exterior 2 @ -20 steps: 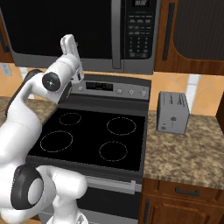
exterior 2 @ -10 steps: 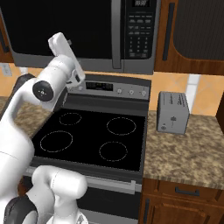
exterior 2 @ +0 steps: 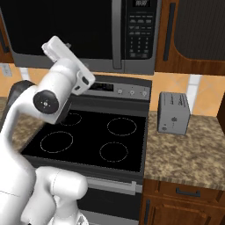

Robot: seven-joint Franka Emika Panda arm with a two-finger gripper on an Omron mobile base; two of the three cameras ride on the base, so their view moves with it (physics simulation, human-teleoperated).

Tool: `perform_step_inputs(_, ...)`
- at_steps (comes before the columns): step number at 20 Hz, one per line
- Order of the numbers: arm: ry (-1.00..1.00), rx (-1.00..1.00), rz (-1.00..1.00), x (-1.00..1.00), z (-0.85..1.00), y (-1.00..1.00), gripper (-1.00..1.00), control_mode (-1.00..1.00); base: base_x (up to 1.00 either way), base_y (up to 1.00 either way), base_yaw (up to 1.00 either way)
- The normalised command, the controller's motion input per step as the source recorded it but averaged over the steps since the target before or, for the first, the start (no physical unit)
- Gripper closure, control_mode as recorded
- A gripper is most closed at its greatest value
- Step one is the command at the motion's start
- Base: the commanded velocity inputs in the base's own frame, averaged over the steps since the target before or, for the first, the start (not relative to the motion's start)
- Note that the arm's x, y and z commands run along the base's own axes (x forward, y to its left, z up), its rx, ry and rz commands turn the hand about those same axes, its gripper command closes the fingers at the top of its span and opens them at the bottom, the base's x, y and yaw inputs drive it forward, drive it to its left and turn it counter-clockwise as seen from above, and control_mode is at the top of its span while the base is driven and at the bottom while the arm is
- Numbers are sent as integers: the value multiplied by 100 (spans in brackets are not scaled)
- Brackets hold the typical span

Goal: Open the microwave, place the bowl with waffle inside the microwave, then close the microwave door and turn it on.

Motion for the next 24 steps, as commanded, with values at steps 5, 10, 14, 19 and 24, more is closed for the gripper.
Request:
perform_step_inputs(5,0,-53,0,-46,-5,-19,-100,-100,0,0,0)
perform_step_inputs(10,0,-53,0,-35,-2,-17,-100,-100,0,0,0)
perform_step_inputs(14,0,-49,0,-41,-4,-21,-100,-100,0,0,0)
perform_step_inputs(19,0,-41,-1,-19,0,-46,-100,-100,0,0,0)
perform_step_inputs(24,-2,-22,-10,-1,-2,-54,-100,-100,0,0,0)
